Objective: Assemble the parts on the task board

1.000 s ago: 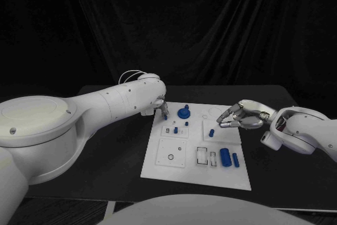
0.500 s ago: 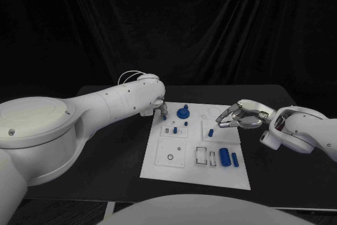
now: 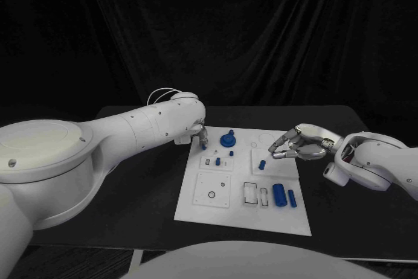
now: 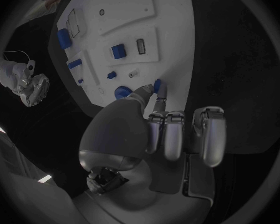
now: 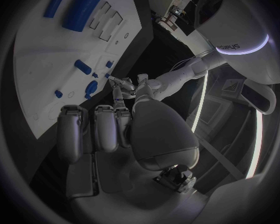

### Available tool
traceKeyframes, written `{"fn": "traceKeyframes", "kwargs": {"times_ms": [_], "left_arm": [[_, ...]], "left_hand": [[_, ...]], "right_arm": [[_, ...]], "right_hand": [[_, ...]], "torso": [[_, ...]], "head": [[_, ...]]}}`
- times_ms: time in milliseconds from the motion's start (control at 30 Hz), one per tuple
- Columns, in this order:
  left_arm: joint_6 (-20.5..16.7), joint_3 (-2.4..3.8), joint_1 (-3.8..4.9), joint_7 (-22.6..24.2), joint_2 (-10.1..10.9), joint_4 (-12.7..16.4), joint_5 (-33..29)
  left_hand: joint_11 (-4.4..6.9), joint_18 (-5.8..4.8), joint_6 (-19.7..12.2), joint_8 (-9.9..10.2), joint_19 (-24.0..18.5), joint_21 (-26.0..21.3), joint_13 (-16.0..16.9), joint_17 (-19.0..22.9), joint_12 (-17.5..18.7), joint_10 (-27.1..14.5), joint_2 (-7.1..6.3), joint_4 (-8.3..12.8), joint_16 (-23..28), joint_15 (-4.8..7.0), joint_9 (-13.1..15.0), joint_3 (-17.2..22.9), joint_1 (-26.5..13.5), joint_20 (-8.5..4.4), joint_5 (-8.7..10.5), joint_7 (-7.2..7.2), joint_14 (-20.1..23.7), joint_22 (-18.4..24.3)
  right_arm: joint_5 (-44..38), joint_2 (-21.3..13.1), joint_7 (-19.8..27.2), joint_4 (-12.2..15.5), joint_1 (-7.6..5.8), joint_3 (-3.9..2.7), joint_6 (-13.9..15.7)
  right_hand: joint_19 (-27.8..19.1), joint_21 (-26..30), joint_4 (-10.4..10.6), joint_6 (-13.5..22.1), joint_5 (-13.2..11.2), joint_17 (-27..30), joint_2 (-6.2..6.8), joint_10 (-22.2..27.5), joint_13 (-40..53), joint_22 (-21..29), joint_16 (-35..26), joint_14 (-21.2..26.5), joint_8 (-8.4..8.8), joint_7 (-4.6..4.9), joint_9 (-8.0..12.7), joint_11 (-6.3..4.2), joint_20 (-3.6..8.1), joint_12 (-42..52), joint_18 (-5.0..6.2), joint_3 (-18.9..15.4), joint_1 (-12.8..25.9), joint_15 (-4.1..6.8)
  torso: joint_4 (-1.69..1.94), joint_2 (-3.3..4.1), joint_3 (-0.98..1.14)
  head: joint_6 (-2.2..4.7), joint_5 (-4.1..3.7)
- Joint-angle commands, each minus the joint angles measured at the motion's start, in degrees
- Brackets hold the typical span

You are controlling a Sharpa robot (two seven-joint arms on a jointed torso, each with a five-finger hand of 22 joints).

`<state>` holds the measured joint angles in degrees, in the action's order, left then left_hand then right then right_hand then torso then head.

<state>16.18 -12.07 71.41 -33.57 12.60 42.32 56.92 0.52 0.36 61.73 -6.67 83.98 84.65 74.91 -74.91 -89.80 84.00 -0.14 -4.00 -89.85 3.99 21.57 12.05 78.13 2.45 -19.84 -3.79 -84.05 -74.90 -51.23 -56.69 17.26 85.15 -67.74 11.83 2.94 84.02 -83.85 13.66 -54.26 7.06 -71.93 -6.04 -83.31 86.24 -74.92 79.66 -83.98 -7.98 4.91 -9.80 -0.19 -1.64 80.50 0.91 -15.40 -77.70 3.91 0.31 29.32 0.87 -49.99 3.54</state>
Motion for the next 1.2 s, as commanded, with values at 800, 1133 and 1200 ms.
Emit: {"fn": "traceKeyframes", "kwargs": {"times_ms": [800, 1133, 1200], "left_arm": [[-7.02, 0.01, 4.55, -7.01, 10.02, 18.73, -1.85], [-9.08, -0.01, 5.56, -7.98, 14.32, 25.64, -8.02], [-9.13, -0.01, 5.63, -8.08, 14.81, 26.54, -8.26]], "left_hand": [[0.37, 1.16, 0.55, -0.92, 3.78, -1.63, 15.09, -15.09, -0.2, 6.0, 0.05, 1.29, -0.15, 0.24, 0.79, 1.09, -0.95, -0.35, 1.76, -0.03, -5.95, -12.71], [0.46, 1.43, 0.45, -1.02, 3.37, -2.97, 15.09, -15.09, -0.2, 6.0, 0.32, 1.03, -0.15, 0.32, 0.85, 1.53, -1.65, -0.42, 0.88, 0.03, -5.95, -12.27], [0.45, 1.46, 0.4, -1.02, 3.34, -3.11, 15.09, -15.09, -0.2, 6.0, 0.39, 0.88, -0.15, 0.33, 0.85, 1.58, -1.94, -0.43, 0.83, 0.03, -5.95, -12.22]], "right_arm": [[0.07, -0.28, -1.17, -0.21, 0.13, -0.03, -0.86], [0.07, -0.63, -1.81, 0.23, 0.12, -0.02, -0.99], [0.07, -0.64, -1.93, 0.4, 0.12, -0.02, -1.11]], "right_hand": [[2.98, 0.37, -0.27, 0.12, 0.09, -0.08, -1.51, -2.45, -9.63, -12.84, -0.17, -2.8, 0.23, 0.23, 0.09, -0.37, -0.44, -0.39, 0.78, 0.03, -1.41, 0.38], [2.99, 0.37, -0.26, 0.1, 0.01, -0.03, -1.51, -2.43, -9.68, -12.84, -0.2, -2.79, 0.23, 0.22, 0.1, -0.38, -0.44, -0.42, 0.78, -0.03, -1.37, 0.38], [2.98, 0.39, -0.25, 0.1, 0.0, -0.03, -1.51, -2.43, -9.66, -12.84, -0.19, -2.79, 0.22, 0.22, 0.1, -0.38, -0.44, -0.41, 0.78, -0.03, -1.37, 0.38]], "torso": [[0.0, -0.17, 0.06], [-0.01, -0.16, 0.11], [-0.05, -0.23, 0.12]], "head": [[-0.01, 1.02], [-0.01, 1.2], [-0.01, 1.37]]}}
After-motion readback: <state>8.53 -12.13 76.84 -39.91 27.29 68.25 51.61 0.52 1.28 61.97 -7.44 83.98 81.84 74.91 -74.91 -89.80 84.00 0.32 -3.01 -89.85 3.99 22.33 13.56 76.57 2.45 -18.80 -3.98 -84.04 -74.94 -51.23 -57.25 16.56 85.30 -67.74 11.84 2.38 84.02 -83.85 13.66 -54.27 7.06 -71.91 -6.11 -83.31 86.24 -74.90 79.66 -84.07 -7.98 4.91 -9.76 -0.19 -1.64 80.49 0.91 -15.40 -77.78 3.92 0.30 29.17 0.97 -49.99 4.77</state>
